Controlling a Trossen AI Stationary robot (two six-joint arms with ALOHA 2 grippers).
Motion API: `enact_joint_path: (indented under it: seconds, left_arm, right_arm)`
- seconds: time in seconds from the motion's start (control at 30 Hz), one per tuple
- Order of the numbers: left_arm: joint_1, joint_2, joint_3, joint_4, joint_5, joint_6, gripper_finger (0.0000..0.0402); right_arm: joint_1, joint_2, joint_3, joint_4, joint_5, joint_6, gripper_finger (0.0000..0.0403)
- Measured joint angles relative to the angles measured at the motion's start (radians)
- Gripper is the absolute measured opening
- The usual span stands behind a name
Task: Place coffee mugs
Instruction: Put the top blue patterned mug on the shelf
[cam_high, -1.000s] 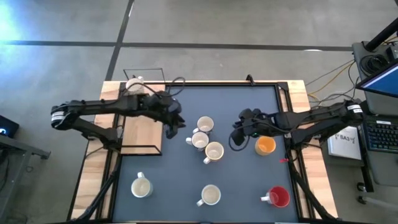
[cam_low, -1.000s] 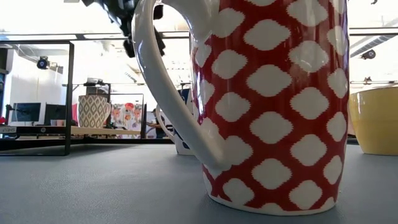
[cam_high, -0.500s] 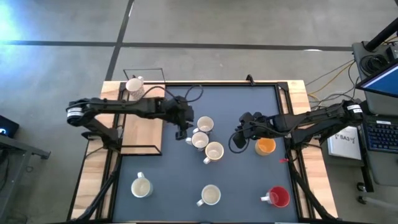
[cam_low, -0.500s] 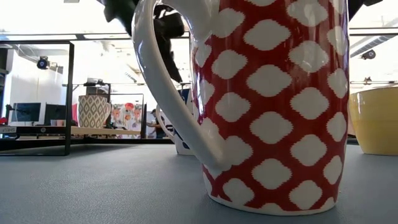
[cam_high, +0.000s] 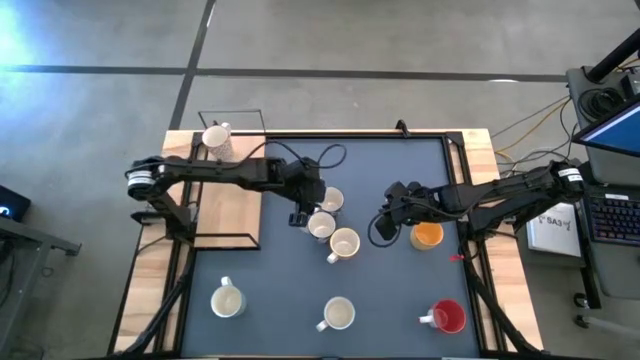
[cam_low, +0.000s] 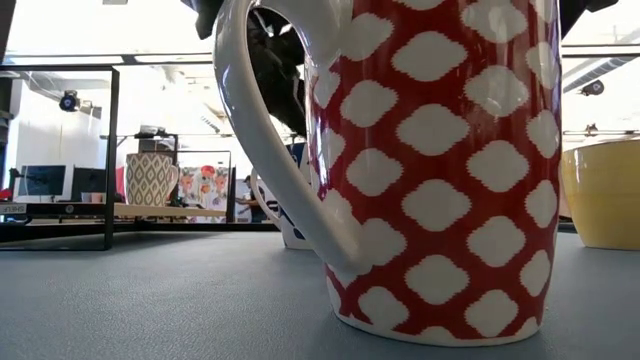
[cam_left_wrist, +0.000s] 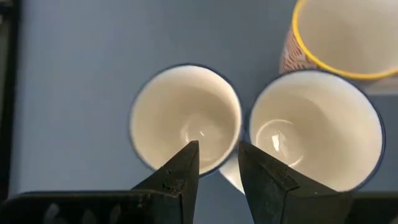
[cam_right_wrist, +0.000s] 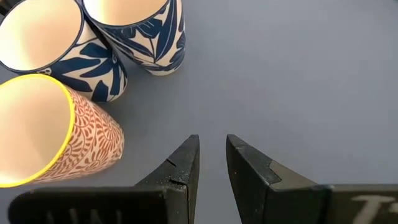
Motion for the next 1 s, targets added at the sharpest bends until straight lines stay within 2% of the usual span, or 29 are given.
enact_joint_path:
  seconds: [0.4,1.0]
  left_arm:
    - [-0.005,0.084,0.054,-0.043,-0.026,0.063,0.0095]
    - [-0.014,0.079,0.033,-0.057,-0.024,0.054,0.0095]
  right_arm:
    - [0.000,0.000,-0.004,-0.002,0.000,0.003,0.0068]
    - [0.000,0.000,-0.007,-0.002,0.000,0.003,0.0068]
